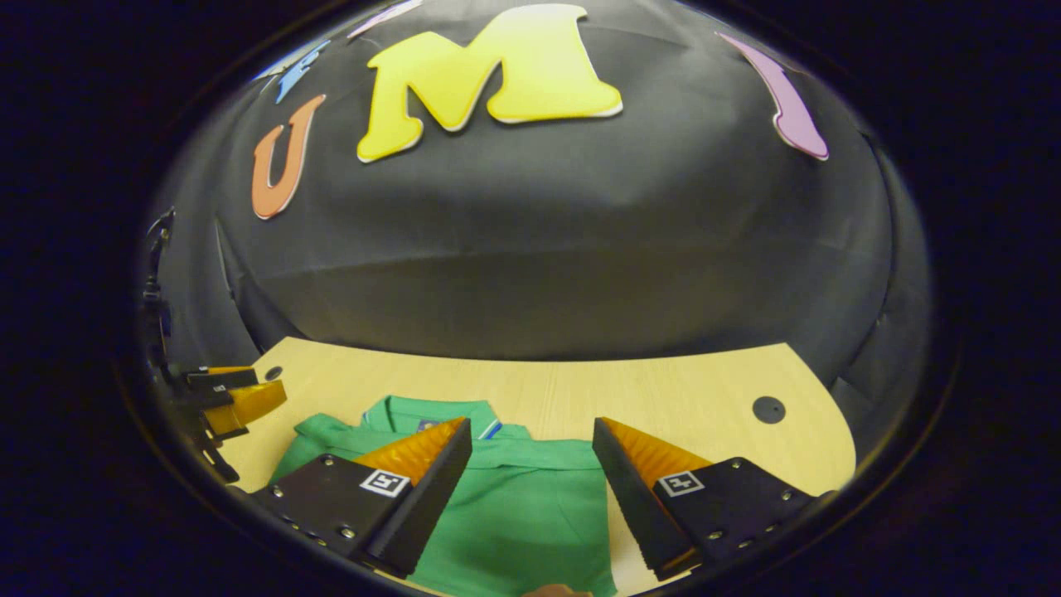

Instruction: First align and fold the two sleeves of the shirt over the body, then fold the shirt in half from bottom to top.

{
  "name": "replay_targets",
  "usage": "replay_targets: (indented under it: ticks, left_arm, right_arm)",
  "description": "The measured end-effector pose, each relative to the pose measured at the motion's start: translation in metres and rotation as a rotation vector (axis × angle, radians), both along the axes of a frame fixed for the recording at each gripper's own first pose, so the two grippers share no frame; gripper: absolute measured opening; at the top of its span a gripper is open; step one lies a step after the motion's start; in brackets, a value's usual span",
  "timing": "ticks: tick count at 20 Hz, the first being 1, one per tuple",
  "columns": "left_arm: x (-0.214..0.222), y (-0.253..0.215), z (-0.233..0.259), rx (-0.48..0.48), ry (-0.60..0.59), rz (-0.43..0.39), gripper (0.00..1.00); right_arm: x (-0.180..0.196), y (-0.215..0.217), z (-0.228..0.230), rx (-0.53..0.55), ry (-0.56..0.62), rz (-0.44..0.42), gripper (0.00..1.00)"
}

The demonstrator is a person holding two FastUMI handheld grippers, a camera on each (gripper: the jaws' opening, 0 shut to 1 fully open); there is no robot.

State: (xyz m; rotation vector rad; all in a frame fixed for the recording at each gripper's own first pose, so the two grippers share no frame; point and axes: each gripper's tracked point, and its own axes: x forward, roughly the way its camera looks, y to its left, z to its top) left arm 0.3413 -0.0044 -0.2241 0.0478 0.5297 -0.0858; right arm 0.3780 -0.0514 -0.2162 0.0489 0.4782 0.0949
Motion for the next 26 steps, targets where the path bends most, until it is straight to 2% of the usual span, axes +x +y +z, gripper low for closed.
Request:
replay_targets:
  ticks: [6,17,22,25,26]
  left_arm:
    - [-0.058,0.012,0.065,-0.004,-0.089,0.02,1.0]
    - [-0.193,0.016,0.157,-0.012,-0.238,0.022,1.0]
    - [-0.243,0.023,0.194,0.002,-0.315,0.023,1.0]
    - [-0.272,0.022,0.2,0.003,-0.342,0.016,1.0]
    - [-0.28,0.021,0.203,0.002,-0.346,0.014,0.95]
  right_arm:
    - [-0.064,0.009,0.063,-0.026,-0.102,0.006,0.93]
    - [-0.214,0.035,0.153,-0.054,-0.243,0.026,0.93]
    - [-0.272,0.043,0.179,-0.066,-0.307,0.036,0.93]
    - [-0.301,0.049,0.187,-0.064,-0.328,0.043,0.92]
    - [-0.309,0.051,0.19,-0.064,-0.331,0.045,0.92]
